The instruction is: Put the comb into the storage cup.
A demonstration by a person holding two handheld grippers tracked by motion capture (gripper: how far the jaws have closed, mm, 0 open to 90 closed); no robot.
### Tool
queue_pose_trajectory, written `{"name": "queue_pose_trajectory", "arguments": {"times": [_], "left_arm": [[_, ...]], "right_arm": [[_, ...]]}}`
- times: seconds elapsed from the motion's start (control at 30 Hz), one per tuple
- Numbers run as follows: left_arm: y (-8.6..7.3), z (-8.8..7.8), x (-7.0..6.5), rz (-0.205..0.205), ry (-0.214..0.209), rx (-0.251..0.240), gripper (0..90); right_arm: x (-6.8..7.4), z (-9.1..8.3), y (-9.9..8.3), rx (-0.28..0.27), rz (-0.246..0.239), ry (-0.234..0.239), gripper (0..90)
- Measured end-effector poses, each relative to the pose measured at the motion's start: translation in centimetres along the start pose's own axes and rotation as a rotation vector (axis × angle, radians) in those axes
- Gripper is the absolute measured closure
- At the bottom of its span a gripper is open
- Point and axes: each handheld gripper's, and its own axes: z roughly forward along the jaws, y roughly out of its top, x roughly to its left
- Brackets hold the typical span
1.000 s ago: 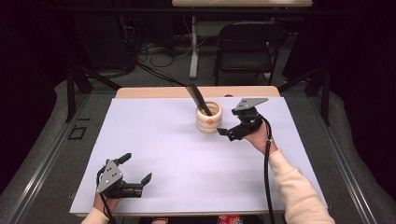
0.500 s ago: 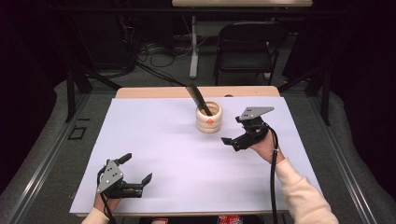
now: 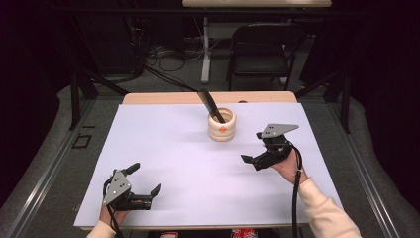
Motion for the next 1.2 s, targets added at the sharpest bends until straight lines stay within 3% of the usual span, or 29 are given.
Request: {"name": "queue_pose_trajectory", "arguments": {"times": [0.47,1.2], "left_arm": [[0.0,0.0,0.0,0.0,-0.002,0.001,0.2],[0.0,0.0,0.0,-0.003,0.002,0.004,0.1]], "right_arm": [[1.1,-1.1,-1.8,-0.001,-0.014,-0.017,0.0],[2.3,-3.2,-4.4,-0.048,-0.018,-0.06,0.0]]}}
